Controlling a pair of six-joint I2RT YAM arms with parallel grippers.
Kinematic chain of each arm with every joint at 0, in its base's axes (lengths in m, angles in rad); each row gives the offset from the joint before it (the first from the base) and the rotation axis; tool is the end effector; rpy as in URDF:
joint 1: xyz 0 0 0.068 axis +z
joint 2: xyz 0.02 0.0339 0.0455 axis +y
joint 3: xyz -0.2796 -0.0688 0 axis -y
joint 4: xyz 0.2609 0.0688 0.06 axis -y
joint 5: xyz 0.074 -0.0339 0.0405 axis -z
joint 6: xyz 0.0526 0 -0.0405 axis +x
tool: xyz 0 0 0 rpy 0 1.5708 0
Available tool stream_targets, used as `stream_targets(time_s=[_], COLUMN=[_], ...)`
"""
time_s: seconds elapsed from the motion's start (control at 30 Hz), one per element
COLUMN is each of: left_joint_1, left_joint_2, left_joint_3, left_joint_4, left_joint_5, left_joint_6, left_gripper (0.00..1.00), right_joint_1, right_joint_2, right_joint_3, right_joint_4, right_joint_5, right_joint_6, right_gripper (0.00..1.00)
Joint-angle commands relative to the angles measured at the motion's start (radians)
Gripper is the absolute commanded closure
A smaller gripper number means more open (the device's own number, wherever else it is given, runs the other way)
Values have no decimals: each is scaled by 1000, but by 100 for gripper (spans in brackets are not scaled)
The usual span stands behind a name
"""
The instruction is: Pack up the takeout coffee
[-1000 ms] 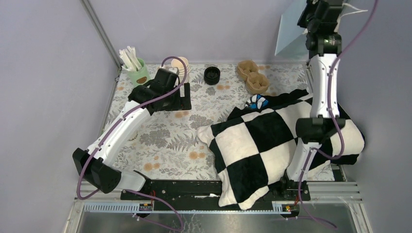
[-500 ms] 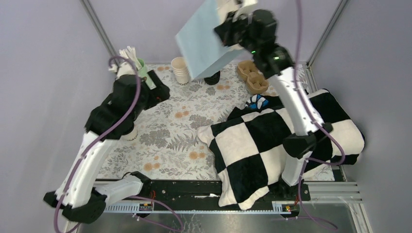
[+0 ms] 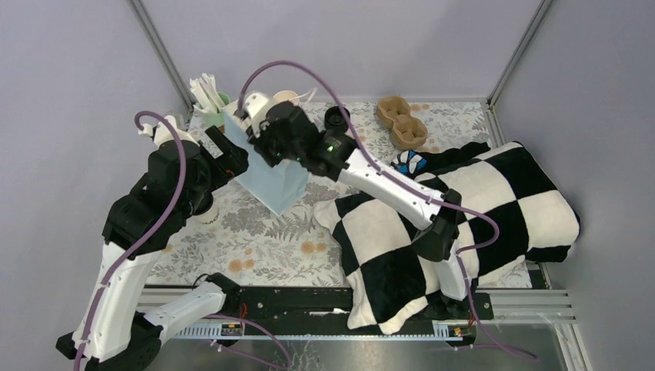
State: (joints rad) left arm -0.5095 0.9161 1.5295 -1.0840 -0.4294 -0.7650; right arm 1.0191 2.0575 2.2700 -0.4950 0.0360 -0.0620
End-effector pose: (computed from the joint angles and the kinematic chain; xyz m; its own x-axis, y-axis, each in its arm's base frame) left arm 0.1304 -0.0478 0.4793 -0.3683 -0.5155 -0.7737 -0.1879 0.8563 -0.4811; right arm 0.2714 0.4373 0.4390 -0.0942 -0.2712 -0.9579 -0.8404 0.5375 -0.0695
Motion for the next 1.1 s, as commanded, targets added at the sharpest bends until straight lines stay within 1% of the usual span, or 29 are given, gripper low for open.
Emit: stream_targets(time_s=[0.0, 0.1, 0.27, 0.33, 0.37, 0.43, 0.53, 0.73, 0.9, 1.07], left_joint_1=[-1, -1, -1, -1, -1, -1, -1, -1, -1, -1], left_joint_2=[-53, -60, -53, -56, -56, -56, -46, -43, -41, -35], left_joint_3=[68, 77, 102, 112, 117, 121, 121, 129, 129, 129], left_joint_4=[-21, -20, -21, -19, -19, -10, -6, 4, 16, 19], left_joint_5=[-65, -82, -105, -122, -130, -138, -143, -164, -167, -167], left_joint_6=[-9, -6, 10, 14, 19, 34, 42, 55, 61, 64], left_gripper=[1, 1, 2, 2, 2, 1, 1, 2, 2, 1], right_joint_1=[60, 101, 134, 140, 142, 144, 151, 186, 219, 223], right_joint_2=[-17, 8, 30, 34, 32, 27, 14, -1, 2, -22], right_joint_3=[-36, -44, -39, -33, -35, -39, -44, -86, -98, -101], right_joint_4=[13, -18, -76, -106, -117, -129, -129, -119, -99, -70], right_joint_5=[147, 183, 215, 235, 247, 288, 391, 535, 603, 668], right_joint_6=[-93, -102, -71, -73, -76, -79, -106, -144, -173, -228], right_gripper=[97, 94, 86, 85, 88, 100, 100, 100, 99, 97])
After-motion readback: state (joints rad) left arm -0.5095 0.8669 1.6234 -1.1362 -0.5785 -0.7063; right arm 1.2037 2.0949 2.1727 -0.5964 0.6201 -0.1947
